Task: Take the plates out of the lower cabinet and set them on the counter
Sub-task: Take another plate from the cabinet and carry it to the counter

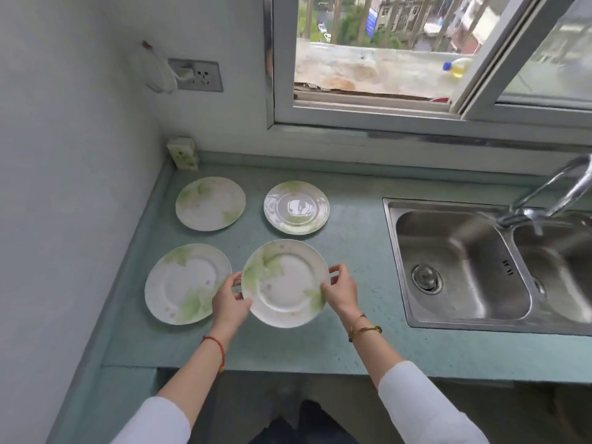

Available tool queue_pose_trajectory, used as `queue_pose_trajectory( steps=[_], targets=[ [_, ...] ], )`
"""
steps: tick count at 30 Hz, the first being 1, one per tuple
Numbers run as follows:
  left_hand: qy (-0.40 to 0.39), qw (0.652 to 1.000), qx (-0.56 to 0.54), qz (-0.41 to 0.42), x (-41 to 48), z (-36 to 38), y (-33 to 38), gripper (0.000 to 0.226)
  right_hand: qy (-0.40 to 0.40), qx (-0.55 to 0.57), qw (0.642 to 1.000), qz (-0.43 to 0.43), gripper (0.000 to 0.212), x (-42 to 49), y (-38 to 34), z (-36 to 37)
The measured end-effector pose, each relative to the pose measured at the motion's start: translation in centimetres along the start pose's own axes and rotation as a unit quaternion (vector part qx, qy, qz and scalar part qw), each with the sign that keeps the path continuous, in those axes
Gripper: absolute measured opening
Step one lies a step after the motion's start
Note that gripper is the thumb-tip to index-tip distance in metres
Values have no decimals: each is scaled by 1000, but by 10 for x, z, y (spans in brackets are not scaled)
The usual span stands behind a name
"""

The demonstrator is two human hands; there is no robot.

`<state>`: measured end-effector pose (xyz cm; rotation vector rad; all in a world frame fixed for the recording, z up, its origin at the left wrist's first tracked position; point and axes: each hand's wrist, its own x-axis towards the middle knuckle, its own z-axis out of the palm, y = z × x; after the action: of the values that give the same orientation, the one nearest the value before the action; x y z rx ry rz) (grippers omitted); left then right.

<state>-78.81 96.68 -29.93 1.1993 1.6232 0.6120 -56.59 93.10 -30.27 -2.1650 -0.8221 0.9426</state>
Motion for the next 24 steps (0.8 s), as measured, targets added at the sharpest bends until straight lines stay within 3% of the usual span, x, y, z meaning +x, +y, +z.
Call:
queue_pose_trajectory(
  steps=[24],
  targets=[
    [-32, 998, 23, -57, 61, 19, -18, 74, -37, -92, 994, 43, 29, 59, 7, 32]
  ],
)
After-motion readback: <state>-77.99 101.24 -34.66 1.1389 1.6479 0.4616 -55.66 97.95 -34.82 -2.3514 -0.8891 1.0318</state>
